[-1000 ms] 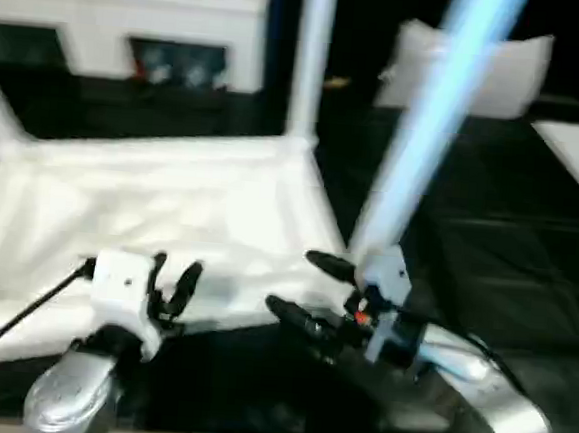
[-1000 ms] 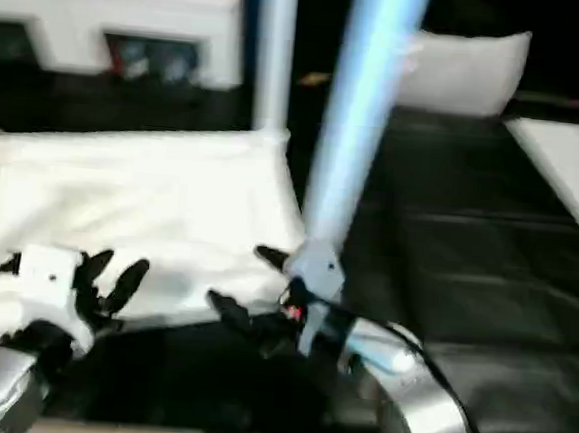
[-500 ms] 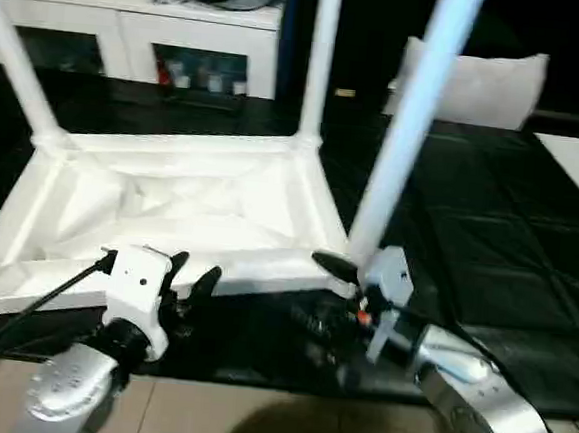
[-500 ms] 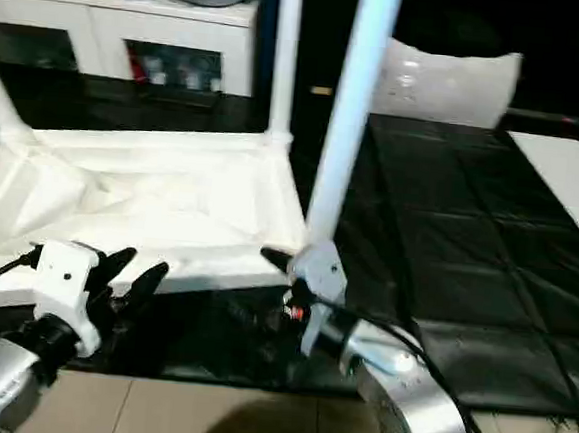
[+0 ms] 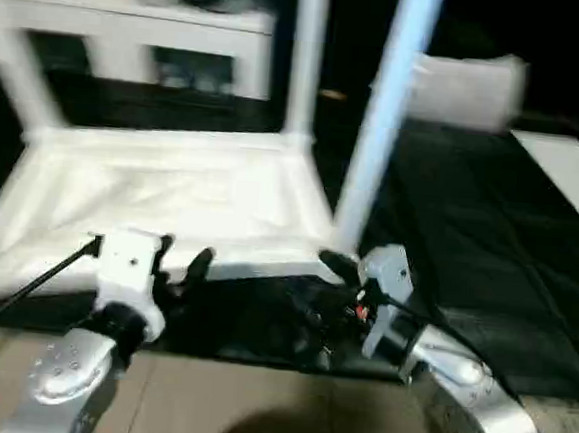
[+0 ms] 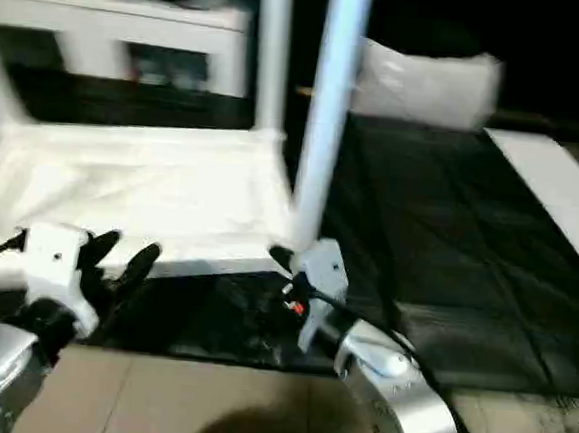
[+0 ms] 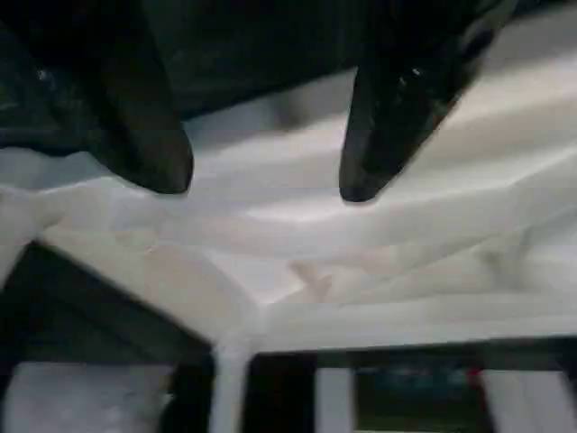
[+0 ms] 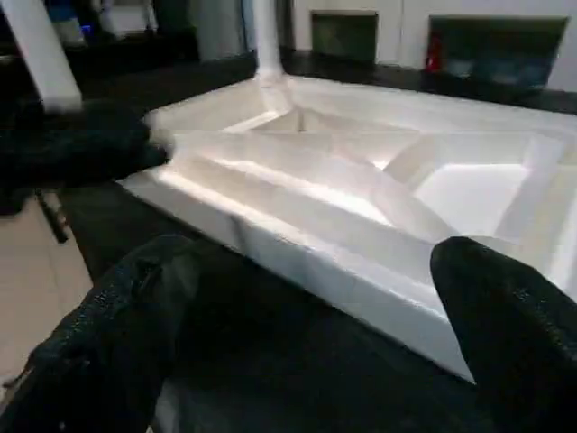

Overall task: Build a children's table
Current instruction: Rotate leg to tighten

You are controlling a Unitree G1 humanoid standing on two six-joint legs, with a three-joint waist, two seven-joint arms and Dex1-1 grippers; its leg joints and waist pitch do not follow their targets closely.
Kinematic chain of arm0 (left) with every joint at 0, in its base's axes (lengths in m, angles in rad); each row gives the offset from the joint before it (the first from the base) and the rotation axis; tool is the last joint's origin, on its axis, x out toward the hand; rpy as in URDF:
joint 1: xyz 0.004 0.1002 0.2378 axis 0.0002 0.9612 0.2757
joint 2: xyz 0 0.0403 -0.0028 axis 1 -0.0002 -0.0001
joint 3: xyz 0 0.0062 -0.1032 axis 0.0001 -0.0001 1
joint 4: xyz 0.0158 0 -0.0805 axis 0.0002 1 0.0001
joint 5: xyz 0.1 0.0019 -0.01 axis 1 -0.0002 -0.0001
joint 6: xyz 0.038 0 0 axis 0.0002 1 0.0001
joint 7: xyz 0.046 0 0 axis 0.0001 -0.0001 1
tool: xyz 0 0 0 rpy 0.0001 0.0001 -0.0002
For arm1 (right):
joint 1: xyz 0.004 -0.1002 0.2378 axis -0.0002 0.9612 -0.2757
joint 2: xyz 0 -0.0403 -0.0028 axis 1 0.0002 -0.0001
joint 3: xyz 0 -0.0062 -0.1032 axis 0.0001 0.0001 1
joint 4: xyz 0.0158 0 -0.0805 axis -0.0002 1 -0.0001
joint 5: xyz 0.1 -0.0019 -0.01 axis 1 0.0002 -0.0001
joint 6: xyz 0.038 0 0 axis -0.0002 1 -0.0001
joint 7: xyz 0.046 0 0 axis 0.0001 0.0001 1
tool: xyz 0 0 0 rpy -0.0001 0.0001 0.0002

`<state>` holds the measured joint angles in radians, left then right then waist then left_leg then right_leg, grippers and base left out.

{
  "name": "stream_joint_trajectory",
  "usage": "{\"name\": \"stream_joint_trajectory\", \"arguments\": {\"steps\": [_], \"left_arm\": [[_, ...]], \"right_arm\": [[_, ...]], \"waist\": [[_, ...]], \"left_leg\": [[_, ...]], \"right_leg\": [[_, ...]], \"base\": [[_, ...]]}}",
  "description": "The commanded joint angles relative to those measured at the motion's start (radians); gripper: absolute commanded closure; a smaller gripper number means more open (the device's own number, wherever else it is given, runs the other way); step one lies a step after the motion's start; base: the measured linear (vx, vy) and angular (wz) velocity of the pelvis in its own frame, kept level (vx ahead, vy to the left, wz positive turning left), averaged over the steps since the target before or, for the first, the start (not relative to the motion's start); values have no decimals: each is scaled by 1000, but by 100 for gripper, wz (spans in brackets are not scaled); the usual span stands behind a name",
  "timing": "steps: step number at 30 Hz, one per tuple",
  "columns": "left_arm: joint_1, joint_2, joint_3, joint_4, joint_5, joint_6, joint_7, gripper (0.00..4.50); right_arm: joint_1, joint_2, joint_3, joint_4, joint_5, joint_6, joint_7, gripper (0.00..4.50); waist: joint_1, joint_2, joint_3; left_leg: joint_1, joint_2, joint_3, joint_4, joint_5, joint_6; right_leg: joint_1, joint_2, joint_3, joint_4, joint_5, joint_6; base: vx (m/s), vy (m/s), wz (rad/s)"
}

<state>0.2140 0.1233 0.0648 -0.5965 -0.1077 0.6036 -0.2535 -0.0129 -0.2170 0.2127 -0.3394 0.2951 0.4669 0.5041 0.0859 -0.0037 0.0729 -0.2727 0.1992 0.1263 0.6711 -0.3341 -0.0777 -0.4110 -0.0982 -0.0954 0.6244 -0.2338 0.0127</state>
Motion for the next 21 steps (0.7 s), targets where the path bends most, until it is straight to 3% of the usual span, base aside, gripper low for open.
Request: {"name": "stream_joint_trajectory", "arguments": {"steps": [1,2,3,4,5,6,7,8,9,10,11,12,13,14,15,16,18,19,20,21], "left_arm": [[-43,-7,7,12,2,5,27,150],[-48,-5,6,14,1,3,31,150],[-59,-7,6,15,-3,-3,40,150],[-61,-11,9,14,-4,2,46,150],[-70,-24,20,12,-10,18,67,150],[-71,-19,18,14,-12,18,61,150],[-71,-19,18,14,-12,18,61,150],[-71,-12,13,16,-7,13,50,150],[-73,-12,13,16,-4,13,52,150],[-75,-15,16,17,-4,14,55,150],[-81,-18,18,18,-4,14,60,150],[-87,-20,19,20,-3,14,65,150],[-95,-22,21,19,-2,18,69,150],[-104,-25,25,18,-9,21,76,150],[-109,-30,29,17,-15,24,85,150],[-116,-35,32,13,-19,30,94,150],[-115,-29,41,0,-20,35,90,150],[-110,-24,47,-8,-23,34,88,150],[-97,-19,64,-25,-33,36,87,150],[-83,-17,77,-38,-42,37,84,150]], "right_arm": [[17,5,-16,-6,-13,8,-23,0],[19,5,-15,-7,-14,9,-28,0],[23,9,-18,-10,-19,11,-46,0],[25,12,-21,-11,-21,13,-53,0],[30,21,-30,-13,-23,18,-74,0],[31,24,-35,-13,-30,24,-89,0],[31,24,-35,-13,-30,24,-89,0],[35,30,-45,-14,-42,30,-122,0],[36,34,-53,-15,-48,35,-144,0],[36,40,-61,-17,-53,42,-163,0],[34,41,-64,-17,-52,45,-166,0],[31,43,-68,-17,-53,47,-167,0],[26,42,-70,-19,-54,52,-167,0],[23,41,-72,-23,-56,56,-170,0],[21,41,-73,-26,-57,60,-171,0],[12,33,-74,-29,-63,65,-174,0],[-1,19,-61,-38,-81,67,-173,0],[-3,14,-53,-45,-87,67,-175,0],[4,10,-42,-59,-96,65,-181,0],[16,14,-40,-67,-96,64,-187,0]], "waist": [[-8,-13,-34],[-29,12,-40],[-21,51,-36],[67,76,-38],[57,25,-22],[67,-31,-9],[89,-2,-18],[96,-35,-33],[116,-25,-38],[106,13,-62],[89,33,-70],[87,42,-78],[71,49,-81],[59,52,-76],[53,49,-78],[31,33,-71],[14,31,-57],[10,35,-56],[0,41,-46],[-6,37,-43]], "left_leg": [[-12,-36,13,-37,-157,76],[-24,-20,23,-67,-232,113],[-107,25,27,-159,-357,139],[-198,41,24,-190,-477,132],[-133,56,75,-122,-380,147],[-64,-13,29,96,-102,63],[-78,-23,-4,129,1,72],[-146,-26,-59,95,37,80],[-132,-24,-56,43,67,71],[-70,-12,-39,-61,136,56],[-72,-13,-45,-96,61,74],[-59,3,-50,-104,6,58],[-71,8,-61,-122,-24,10],[-84,7,-63,-137,-56,-41],[-83,4,-61,-137,-54,-60],[-97,-4,-52,-141,-28,-87],[-110,-13,-46,-145,-38,-92],[-108,-14,-44,-145,-48,-95],[-113,-16,-42,-148,-93,-96],[-114,-15,-41,-153,-119,-96]], "right_leg": [[31,-95,-18,-209,-958,137],[56,-61,-105,-197,-778,180],[134,-21,-143,-38,-600,161],[194,-28,-51,201,-305,39],[132,-19,90,206,-421,21],[-28,-171,195,-166,-1176,179],[-21,-186,253,-173,-1242,126],[60,-175,244,-113,-1031,62],[54,-137,219,-95,-887,36],[21,-38,140,-40,-484,-58],[16,27,103,-4,-208,-102],[17,25,106,-3,-134,-109],[34,29,101,-6,-2,-106],[45,28,96,-15,63,-92],[46,26,94,-20,94,-84],[58,17,92,-33,157,-69],[63,10,96,-44,167,-47],[61,7,97,-46,165,-43],[59,3,100,-57,141,-36],[61,0,100,-60,114,-35]], "base": [[25,58,-37],[-20,24,-29],[-20,24,-29],[0,0,0],[34,-60,5],[34,-60,5],[0,0,0],[18,53,0],[18,53,0],[18,91,9],[-67,76,22],[-67,76,22],[-34,98,9],[7,130,-4],[7,130,-4],[-3,107,-4],[0,72,-6],[0,0,0],[0,0,0],[0,0,0]]}}
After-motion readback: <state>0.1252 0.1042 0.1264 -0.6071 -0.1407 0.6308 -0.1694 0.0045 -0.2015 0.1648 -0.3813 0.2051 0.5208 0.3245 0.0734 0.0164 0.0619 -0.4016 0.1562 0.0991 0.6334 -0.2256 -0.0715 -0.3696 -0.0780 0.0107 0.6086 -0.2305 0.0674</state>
